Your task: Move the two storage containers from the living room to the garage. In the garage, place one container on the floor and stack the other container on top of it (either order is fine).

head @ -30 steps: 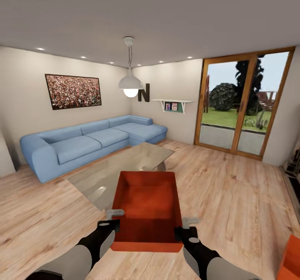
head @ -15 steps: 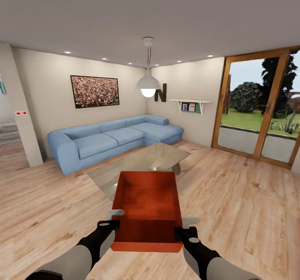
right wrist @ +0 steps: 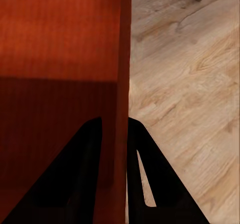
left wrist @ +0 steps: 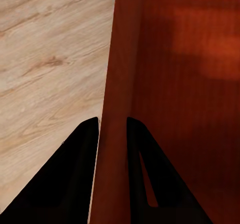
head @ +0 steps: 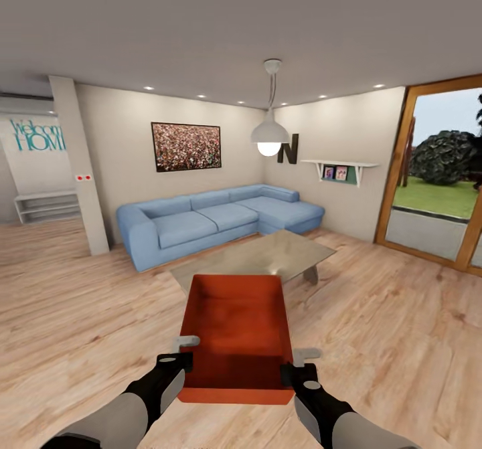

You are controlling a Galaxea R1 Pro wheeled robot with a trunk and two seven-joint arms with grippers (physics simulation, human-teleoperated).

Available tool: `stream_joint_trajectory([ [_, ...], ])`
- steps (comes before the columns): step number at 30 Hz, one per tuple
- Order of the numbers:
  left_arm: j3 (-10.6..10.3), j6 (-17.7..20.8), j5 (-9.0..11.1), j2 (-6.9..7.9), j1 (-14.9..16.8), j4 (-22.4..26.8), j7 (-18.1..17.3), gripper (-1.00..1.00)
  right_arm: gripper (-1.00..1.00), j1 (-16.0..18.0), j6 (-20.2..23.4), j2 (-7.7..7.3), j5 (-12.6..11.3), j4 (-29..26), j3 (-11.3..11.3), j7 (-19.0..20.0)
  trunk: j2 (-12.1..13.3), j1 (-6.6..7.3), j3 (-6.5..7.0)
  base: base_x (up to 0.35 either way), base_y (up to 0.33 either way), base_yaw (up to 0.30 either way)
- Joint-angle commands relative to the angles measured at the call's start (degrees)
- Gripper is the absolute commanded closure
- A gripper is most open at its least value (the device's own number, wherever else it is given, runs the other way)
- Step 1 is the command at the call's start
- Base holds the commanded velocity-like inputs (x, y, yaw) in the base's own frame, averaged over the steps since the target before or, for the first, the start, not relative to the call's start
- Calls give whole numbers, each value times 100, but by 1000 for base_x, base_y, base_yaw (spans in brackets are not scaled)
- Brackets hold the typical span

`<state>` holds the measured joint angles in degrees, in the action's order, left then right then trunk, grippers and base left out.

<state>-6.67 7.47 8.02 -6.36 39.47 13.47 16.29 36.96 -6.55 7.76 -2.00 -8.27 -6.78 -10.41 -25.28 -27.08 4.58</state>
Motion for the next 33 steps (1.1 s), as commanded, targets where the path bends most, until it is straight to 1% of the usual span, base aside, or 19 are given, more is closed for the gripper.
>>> stream_joint_trajectory([
  [1,34,44,-20,12,-1,6,199,100,100,4,-4,-1,22,-17,89,-15,-5,-2,-2,0,0,300],
  [33,34,44,-20,12,-1,0,199,100,100,4,-12,3,23,-17,89,1,-5,-2,-2,0,0,300],
])
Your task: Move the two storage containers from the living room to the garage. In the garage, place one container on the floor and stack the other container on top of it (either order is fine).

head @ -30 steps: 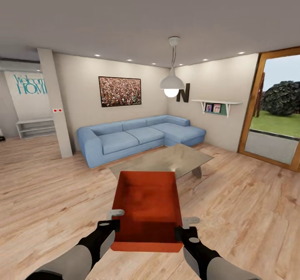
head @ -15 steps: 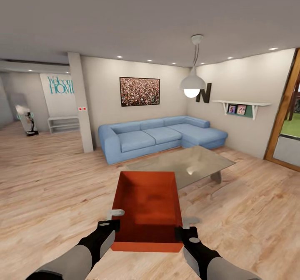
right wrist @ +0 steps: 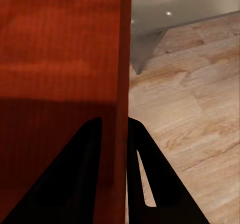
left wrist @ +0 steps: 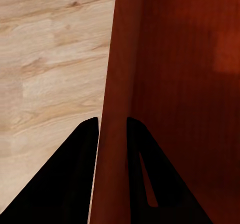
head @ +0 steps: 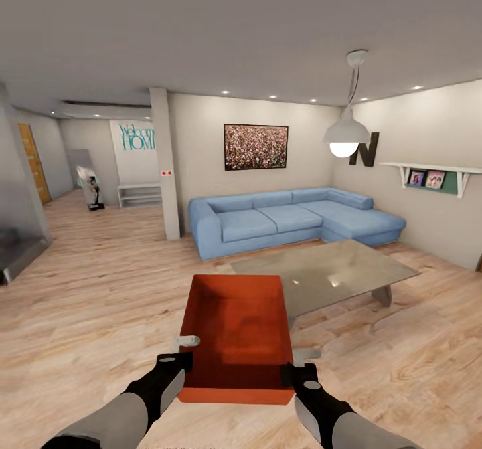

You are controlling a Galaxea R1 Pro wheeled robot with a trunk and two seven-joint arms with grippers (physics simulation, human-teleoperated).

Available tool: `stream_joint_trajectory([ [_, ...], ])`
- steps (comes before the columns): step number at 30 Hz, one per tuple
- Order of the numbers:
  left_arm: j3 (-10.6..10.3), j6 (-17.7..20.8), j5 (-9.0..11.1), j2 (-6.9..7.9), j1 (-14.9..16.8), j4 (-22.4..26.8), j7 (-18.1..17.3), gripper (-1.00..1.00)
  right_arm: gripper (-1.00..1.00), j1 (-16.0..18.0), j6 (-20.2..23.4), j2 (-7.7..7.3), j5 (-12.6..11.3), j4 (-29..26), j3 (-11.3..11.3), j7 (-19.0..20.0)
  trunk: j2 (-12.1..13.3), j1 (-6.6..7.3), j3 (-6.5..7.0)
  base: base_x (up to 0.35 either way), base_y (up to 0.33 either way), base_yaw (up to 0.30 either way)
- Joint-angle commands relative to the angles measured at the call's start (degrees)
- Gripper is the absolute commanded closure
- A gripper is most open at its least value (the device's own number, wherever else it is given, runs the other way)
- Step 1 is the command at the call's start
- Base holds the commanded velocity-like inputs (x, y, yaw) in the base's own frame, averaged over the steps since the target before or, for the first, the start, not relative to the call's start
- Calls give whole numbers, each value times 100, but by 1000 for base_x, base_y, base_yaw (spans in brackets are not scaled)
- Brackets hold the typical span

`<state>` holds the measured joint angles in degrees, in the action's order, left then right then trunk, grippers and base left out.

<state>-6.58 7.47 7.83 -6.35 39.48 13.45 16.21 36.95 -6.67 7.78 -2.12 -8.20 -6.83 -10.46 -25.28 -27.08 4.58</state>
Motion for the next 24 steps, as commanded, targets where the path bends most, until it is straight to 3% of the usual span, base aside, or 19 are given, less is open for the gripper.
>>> stream_joint_trajectory([
  [1,26,44,-1,11,-2,4,207,100,100,5,-1,2,36,-24,94,5,-5,-2,-2,0,0,300],
  [24,26,44,-1,11,-2,2,207,100,100,5,0,-2,45,-24,94,9,-5,-2,-2,0,0,300],
])
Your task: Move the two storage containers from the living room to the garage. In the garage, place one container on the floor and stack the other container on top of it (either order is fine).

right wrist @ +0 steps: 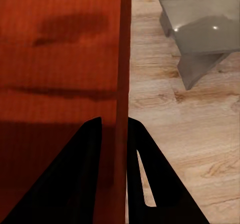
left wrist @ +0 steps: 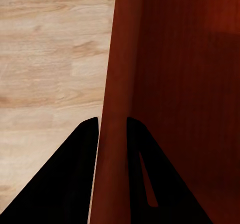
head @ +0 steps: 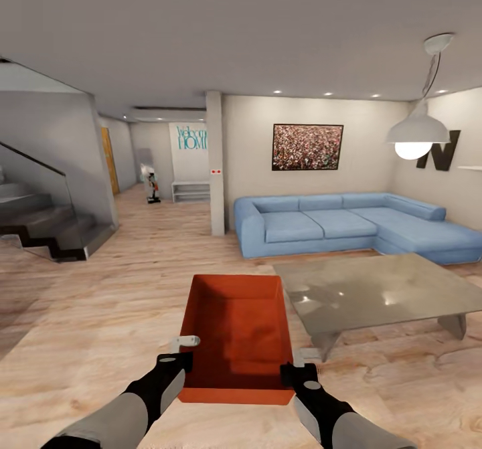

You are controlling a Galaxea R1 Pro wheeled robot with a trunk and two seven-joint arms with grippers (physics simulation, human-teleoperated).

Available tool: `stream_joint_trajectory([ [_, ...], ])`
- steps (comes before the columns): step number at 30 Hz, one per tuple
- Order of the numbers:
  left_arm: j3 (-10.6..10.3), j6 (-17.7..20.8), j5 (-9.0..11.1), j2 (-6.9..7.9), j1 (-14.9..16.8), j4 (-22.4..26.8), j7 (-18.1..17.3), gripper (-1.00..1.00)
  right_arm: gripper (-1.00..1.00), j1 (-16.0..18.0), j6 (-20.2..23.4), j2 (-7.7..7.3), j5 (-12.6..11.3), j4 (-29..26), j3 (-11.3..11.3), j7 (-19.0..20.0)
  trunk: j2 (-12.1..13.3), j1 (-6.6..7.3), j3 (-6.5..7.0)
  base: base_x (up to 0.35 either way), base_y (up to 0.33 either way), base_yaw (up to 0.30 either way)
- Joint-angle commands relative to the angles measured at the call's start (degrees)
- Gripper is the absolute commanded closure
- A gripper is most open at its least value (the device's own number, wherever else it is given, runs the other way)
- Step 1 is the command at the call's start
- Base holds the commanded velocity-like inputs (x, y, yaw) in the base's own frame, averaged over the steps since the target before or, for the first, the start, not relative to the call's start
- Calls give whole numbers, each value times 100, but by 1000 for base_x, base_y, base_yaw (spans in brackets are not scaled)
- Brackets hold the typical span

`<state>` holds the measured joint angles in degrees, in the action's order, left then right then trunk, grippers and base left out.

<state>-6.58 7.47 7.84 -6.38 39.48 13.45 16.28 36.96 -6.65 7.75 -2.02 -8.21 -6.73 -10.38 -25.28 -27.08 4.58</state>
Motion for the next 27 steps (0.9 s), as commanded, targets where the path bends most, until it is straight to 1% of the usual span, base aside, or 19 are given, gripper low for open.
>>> stream_joint_trajectory([
  [1,25,44,-3,14,-2,1,200,100,100,5,2,1,35,-23,84,1,-5,-2,-2,0,0,300],
  [27,25,44,-2,14,-2,9,200,100,100,5,6,1,32,-23,84,8,-5,-2,-2,0,0,300],
])
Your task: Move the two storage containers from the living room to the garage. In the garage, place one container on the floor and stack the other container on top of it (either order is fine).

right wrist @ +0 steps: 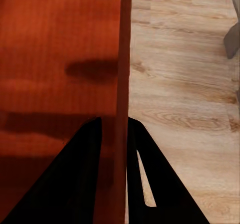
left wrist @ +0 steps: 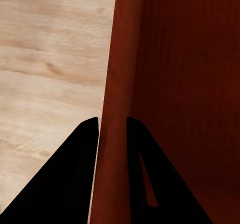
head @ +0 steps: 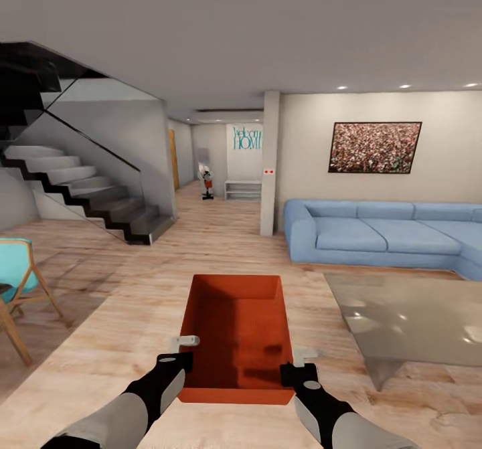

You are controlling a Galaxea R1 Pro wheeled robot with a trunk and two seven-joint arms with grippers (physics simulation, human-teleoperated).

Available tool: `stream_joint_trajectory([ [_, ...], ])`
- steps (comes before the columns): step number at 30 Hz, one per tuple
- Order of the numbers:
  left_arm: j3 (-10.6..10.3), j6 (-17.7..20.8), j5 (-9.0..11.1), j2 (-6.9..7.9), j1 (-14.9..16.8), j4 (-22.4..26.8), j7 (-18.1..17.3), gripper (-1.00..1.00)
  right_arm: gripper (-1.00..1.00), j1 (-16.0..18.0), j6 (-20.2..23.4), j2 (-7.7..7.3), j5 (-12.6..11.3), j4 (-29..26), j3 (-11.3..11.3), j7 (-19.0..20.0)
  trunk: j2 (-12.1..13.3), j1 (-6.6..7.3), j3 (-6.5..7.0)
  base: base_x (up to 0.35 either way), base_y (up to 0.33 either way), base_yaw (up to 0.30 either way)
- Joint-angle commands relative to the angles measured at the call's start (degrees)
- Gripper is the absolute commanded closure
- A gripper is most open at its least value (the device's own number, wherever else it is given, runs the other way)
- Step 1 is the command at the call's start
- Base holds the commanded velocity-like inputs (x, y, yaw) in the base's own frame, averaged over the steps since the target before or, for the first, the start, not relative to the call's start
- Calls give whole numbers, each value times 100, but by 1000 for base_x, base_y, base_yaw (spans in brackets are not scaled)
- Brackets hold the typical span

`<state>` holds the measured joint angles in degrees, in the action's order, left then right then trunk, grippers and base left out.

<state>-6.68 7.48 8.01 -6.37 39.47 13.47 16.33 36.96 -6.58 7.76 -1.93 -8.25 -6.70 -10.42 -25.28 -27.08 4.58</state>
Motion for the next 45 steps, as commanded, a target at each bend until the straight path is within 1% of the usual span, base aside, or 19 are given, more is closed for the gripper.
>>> stream_joint_trajectory([
  [1,35,43,-22,13,-1,6,196,100,100,4,-2,-1,25,-19,82,9,-5,-2,-2,0,0,300],
  [7,35,43,-22,13,-1,6,196,100,100,4,-6,3,31,-19,82,7,-5,-2,-4,92,0,213],
  [23,35,43,-21,17,-1,6,196,100,100,4,39,6,24,-19,80,12,-5,-2,-4,315,0,4],
  [29,35,43,-21,30,-1,6,196,100,100,4,-15,6,26,-19,81,-7,-5,-2,-4,321,0,0],
  [36,35,43,-21,47,-1,6,196,100,100,4,-34,2,95,-19,74,-25,-5,-2,-4,320,0,0],
  [45,35,43,-19,73,-1,6,196,100,100,4,-44,6,47,-19,62,-30,-5,-2,-4,320,0,0],
])
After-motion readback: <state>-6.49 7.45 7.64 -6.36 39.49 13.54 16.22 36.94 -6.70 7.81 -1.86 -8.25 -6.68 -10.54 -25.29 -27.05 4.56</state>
